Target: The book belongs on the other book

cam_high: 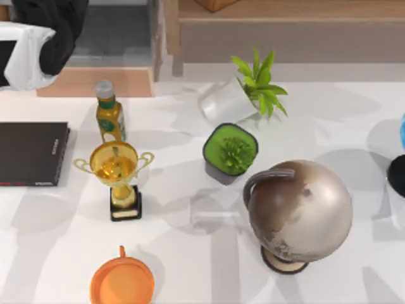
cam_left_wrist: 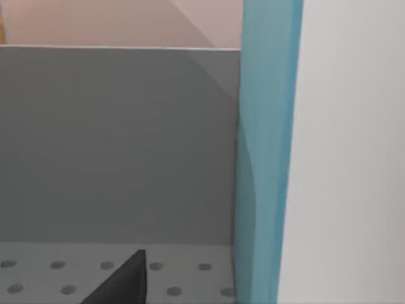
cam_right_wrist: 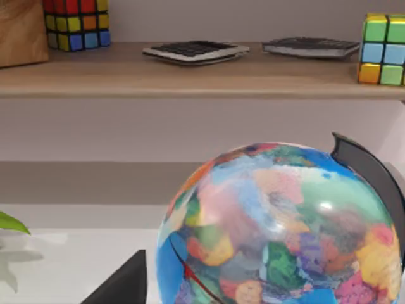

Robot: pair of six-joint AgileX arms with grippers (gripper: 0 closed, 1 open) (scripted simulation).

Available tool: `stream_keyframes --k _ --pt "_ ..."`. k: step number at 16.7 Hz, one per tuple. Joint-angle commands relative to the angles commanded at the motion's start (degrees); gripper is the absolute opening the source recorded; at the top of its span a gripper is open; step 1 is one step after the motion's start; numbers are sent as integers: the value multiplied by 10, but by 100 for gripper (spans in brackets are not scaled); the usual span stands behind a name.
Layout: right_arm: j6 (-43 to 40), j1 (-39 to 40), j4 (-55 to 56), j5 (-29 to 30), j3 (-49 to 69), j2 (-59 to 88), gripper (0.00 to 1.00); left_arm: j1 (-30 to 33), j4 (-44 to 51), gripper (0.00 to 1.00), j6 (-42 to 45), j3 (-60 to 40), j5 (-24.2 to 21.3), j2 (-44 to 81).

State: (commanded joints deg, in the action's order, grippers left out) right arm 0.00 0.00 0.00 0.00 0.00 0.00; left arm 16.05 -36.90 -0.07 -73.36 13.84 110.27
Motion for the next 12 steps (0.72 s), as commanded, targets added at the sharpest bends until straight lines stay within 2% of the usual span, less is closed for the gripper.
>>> stream_keyframes --k 8,12 --pt "0 0 0 0 0 0 100 -5 33 100 0 -21 -5 -12" --pt "0 0 0 0 0 0 100 -10 27 100 0 -71 -10 44"
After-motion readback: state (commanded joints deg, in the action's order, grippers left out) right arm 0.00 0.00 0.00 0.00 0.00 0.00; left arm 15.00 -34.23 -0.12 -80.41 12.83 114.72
